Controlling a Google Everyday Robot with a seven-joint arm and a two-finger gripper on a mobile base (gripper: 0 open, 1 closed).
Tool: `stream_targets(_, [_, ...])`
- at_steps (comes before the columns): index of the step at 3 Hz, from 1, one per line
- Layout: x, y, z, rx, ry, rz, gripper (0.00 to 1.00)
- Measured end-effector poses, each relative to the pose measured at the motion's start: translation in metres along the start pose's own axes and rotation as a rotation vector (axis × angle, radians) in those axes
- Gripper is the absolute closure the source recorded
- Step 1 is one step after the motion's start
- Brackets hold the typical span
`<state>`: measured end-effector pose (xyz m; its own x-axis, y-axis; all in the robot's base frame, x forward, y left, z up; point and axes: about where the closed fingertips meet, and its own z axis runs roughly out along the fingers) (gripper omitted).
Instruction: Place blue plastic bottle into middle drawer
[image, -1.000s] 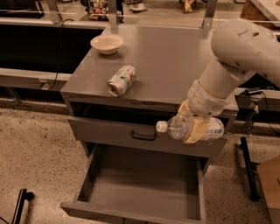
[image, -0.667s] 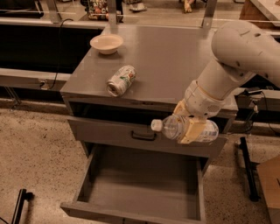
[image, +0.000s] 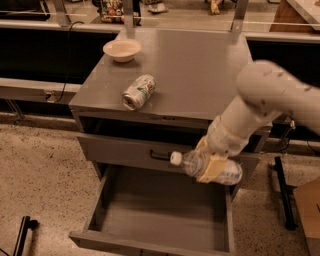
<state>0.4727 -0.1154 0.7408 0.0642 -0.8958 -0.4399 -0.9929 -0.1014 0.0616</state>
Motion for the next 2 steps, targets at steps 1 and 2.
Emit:
stream_targets(1, [0.035,0.028,0.072,-0.016,-0.015,0.06,1.0])
stream_targets(2, [0.044,0.037,0.099,-0.002,-0.014,0.078,1.0])
